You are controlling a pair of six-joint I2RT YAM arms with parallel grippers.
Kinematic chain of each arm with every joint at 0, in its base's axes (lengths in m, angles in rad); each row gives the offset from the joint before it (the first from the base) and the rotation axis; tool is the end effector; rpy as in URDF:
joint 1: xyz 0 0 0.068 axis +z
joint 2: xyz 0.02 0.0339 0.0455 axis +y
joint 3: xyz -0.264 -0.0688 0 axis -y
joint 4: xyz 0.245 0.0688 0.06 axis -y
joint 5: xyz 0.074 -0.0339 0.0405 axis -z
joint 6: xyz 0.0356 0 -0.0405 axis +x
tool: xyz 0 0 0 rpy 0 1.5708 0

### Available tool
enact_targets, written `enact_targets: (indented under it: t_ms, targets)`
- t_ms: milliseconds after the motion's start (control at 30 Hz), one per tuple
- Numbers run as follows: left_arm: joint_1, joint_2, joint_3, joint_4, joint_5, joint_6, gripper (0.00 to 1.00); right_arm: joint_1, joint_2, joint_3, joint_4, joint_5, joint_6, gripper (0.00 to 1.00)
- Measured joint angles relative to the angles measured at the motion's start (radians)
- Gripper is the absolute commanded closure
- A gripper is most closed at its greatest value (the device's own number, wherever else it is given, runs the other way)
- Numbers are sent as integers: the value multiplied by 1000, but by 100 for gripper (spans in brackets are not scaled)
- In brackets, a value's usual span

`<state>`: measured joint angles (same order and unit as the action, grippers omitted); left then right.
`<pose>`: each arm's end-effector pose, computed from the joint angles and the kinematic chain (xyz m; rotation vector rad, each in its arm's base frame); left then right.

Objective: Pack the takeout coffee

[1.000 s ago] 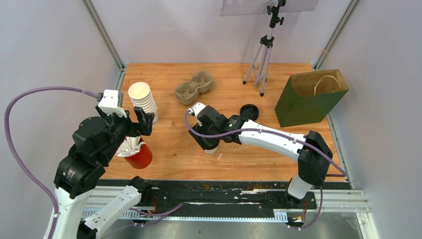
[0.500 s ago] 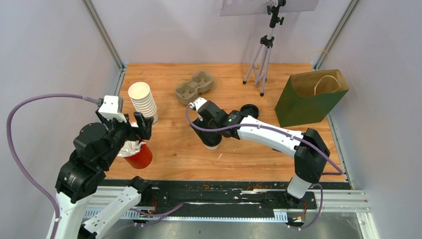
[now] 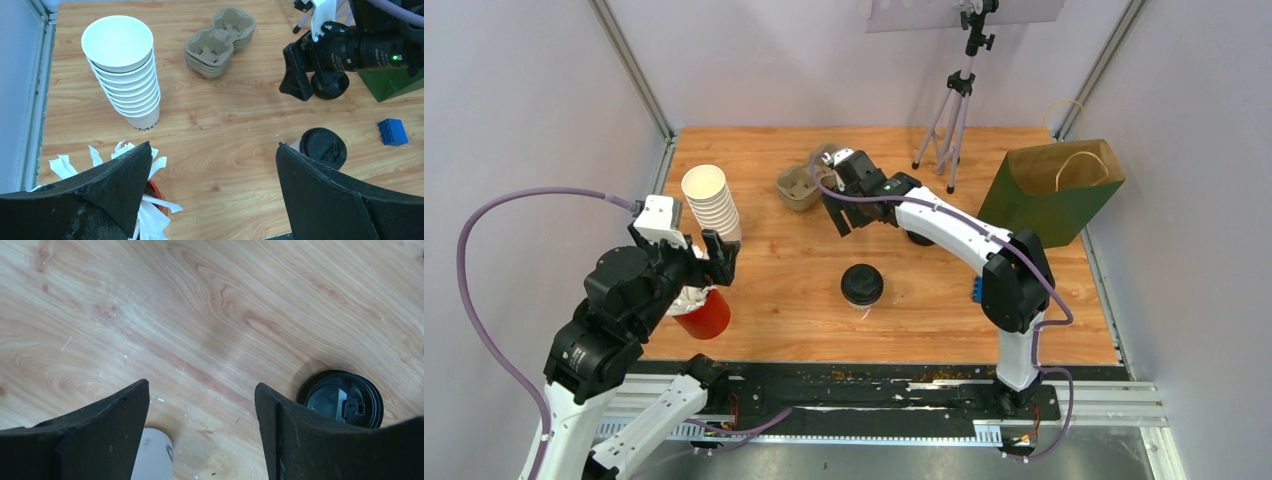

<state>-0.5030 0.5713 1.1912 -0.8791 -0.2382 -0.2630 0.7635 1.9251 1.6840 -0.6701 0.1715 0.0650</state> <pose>0.0631 -0.0252 0.4196 0.0517 1.8337 -0.3225 0.3153 0.2934 0.2747 -0.7763 2.3437 0.1458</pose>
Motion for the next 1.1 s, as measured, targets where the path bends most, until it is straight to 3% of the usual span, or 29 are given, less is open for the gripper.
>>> enact_targets:
  t_ms: [200, 333, 600, 833, 1100]
  targets:
    - [0, 0, 0, 0, 12, -3, 0, 9, -24, 34, -75, -74, -5, 0]
    - [0, 0, -10, 9, 31, -27, 0, 18, -139, -24, -100, -126, 10, 0]
    - [0, 28, -16, 8, 35, -77, 0, 79, -480, -304, -69, -196, 42, 0]
    - [0, 37, -5, -16, 26, -88, 0, 181, -502, -423, -21, -192, 34, 0]
    - [0, 48, 95, -44, -21, -140, 0, 190, -502, -455, 2, -146, -47, 0]
